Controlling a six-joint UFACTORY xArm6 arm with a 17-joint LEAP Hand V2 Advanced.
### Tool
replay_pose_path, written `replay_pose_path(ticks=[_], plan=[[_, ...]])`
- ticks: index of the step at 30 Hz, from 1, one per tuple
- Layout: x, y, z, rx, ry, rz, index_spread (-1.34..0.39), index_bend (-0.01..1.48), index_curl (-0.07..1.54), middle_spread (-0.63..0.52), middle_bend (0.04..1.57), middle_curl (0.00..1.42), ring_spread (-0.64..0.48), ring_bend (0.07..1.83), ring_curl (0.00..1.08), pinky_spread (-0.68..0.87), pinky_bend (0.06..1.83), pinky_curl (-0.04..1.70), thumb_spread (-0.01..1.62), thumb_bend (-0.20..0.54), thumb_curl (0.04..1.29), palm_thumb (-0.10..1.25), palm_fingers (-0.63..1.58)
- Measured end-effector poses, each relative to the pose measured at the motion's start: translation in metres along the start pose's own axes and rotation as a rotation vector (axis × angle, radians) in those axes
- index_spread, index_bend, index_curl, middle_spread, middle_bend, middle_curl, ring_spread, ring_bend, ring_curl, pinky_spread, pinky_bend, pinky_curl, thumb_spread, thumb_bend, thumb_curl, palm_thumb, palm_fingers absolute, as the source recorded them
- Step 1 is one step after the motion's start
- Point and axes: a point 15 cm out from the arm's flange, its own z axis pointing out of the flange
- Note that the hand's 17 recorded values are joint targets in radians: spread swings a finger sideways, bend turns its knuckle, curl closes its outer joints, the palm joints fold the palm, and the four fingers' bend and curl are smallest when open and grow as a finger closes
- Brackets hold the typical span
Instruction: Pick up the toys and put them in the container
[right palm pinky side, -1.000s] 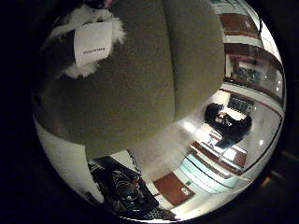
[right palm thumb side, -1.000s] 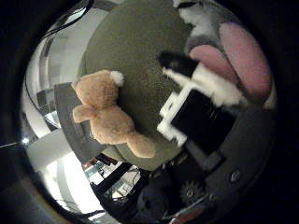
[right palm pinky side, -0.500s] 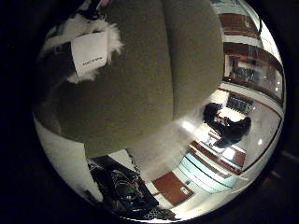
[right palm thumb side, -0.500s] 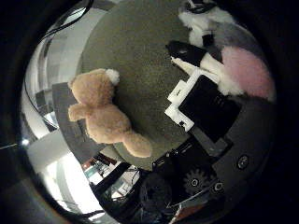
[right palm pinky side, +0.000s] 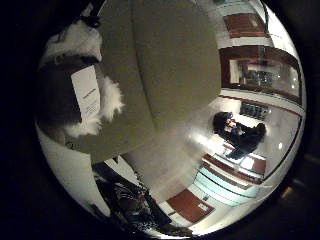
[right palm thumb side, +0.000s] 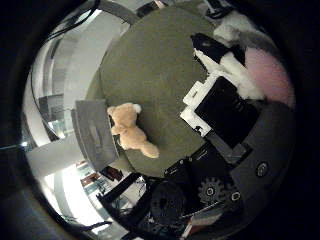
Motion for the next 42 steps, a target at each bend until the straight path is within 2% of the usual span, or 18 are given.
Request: replay_pose_path(ticks=[7,16,27,42], plan=[[-0.027,-0.012,-0.079,0.025,0.016,-0.068,-0.24,1.12,0.81,-0.13,1.38,0.67,-0.21,1.38,0.71,-0.17,1.49,0.70,0.98,-0.013,0.66,1.08,1.13],[-0.079,0.013,-0.161,0.059,0.029,-0.145,-0.25,1.12,0.82,-0.13,1.39,0.66,-0.21,1.37,0.73,-0.18,1.45,0.77,0.99,-0.013,0.69,1.07,1.13],[-0.200,0.084,-0.229,0.099,0.035,-0.339,-0.25,1.11,0.83,-0.13,1.39,0.66,-0.22,1.37,0.74,-0.19,1.40,0.83,0.98,-0.014,0.71,1.06,1.13],[-0.384,0.180,-0.260,0.121,-0.064,-0.571,-0.25,1.10,0.83,-0.13,1.39,0.66,-0.22,1.36,0.75,-0.19,1.37,0.88,0.98,-0.014,0.72,1.06,1.14]])
